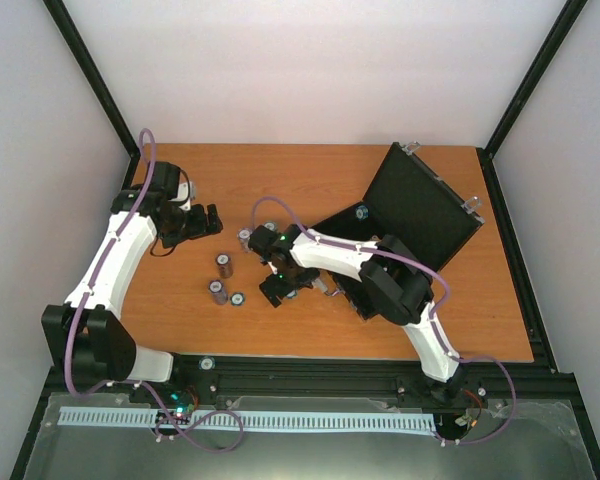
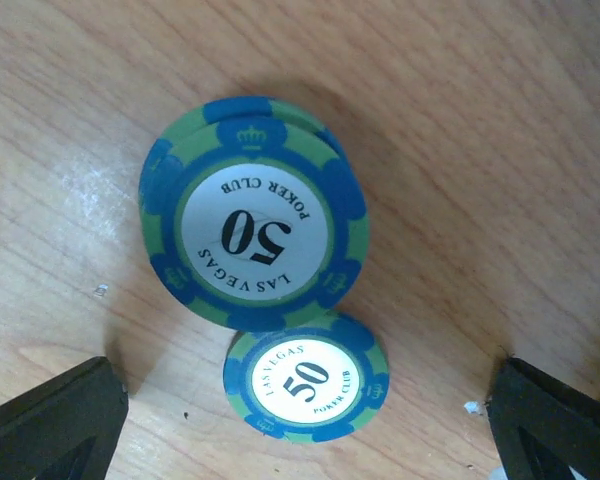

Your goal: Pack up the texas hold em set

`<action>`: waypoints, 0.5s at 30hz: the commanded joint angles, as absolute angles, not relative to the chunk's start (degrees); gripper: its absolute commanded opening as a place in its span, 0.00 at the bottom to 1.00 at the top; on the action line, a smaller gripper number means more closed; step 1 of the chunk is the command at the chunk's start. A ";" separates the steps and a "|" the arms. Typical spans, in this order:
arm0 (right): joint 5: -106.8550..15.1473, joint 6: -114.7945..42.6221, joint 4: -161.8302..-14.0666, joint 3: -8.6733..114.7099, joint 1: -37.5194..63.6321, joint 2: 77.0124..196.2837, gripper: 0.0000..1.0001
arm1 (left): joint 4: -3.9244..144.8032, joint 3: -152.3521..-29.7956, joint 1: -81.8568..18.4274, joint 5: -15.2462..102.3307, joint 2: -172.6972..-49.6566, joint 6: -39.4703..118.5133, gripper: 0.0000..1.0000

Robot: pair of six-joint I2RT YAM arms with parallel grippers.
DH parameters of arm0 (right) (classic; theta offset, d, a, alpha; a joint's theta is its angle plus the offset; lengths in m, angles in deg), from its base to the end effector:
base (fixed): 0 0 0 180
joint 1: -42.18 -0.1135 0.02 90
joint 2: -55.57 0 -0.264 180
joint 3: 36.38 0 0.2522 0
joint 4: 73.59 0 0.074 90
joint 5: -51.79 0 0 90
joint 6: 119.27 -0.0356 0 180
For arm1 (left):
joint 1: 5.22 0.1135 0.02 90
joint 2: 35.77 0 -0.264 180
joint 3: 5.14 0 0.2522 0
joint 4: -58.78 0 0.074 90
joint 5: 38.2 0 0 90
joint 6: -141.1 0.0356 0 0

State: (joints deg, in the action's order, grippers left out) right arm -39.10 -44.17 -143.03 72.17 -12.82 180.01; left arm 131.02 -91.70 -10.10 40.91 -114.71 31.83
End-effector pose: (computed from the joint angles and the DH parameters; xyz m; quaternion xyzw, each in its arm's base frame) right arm 0.2409 0.3450 0.1529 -0.3428 0.9385 0.0297 0.0289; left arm 0.2645 -0.0293 0.3076 -0.1010 0.9661 -0.1363 0.1945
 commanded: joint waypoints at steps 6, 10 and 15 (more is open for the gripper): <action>-44.35 -42.10 -139.71 69.06 -12.05 183.75 0.91 | 130.92 -92.79 -10.15 41.45 -116.38 33.00 1.00; -45.54 -42.91 -138.72 67.19 -12.11 183.53 0.77 | 130.92 -93.04 -10.14 41.52 -116.76 33.08 1.00; -45.56 -43.39 -137.83 64.81 -12.12 182.69 0.56 | 130.86 -93.13 -10.14 41.34 -117.12 33.13 1.00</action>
